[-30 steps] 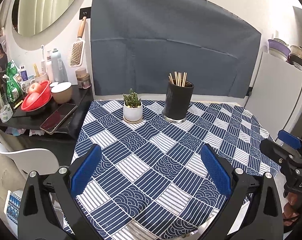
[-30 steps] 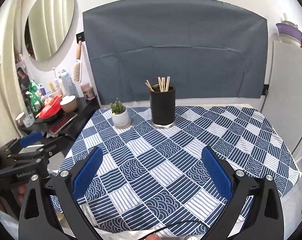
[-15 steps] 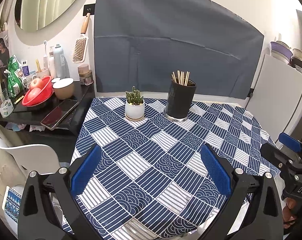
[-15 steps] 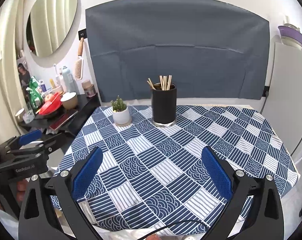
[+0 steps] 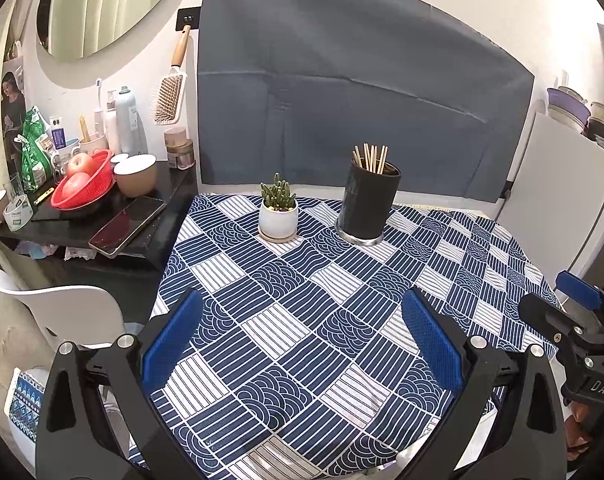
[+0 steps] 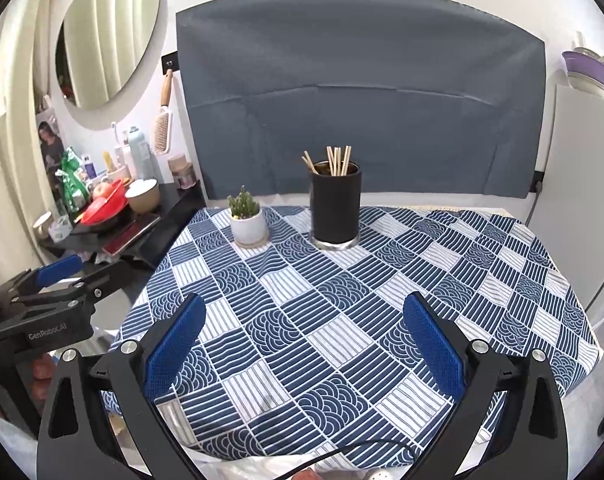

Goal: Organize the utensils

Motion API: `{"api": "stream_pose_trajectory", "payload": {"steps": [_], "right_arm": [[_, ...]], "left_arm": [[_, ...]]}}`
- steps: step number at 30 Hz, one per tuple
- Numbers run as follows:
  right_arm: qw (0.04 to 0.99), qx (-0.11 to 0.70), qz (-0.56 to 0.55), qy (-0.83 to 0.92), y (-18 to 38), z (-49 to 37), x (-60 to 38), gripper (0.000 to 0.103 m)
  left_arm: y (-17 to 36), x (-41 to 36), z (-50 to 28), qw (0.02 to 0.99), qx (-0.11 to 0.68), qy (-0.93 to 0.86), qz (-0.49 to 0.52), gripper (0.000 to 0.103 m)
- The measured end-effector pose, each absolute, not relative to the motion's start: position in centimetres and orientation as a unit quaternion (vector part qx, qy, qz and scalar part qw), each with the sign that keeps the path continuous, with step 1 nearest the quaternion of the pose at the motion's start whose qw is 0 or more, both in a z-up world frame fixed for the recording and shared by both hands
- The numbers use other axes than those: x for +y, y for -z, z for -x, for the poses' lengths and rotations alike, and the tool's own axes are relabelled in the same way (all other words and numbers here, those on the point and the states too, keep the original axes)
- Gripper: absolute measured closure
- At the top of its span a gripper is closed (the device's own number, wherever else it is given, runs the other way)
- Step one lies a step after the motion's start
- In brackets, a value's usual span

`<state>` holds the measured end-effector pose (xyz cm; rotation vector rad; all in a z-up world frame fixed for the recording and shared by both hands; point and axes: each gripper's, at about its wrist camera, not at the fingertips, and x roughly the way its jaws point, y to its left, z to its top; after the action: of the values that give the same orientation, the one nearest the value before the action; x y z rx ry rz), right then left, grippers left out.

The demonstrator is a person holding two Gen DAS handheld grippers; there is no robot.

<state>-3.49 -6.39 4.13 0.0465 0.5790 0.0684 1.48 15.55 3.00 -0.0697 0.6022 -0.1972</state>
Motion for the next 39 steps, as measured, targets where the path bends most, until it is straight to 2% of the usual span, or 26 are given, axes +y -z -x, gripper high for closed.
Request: {"api": "stream_pose_trajectory", "payload": {"steps": [27, 39], "right_arm": [[0.955, 0.293, -0.021, -0.038, -3.8, 3.4, -6.4, 0.008], [0.951, 0.304, -0.055, -0.027, -3.2, 3.0, -7.9, 0.008]], "left_arm": [[-2.8, 15.4, -1.6, 0.948, 0.304, 0.092, 0.031, 0.006], [-2.7, 15.1, -1.7, 0.947, 0.308, 0.089, 0.027, 0.006]]}}
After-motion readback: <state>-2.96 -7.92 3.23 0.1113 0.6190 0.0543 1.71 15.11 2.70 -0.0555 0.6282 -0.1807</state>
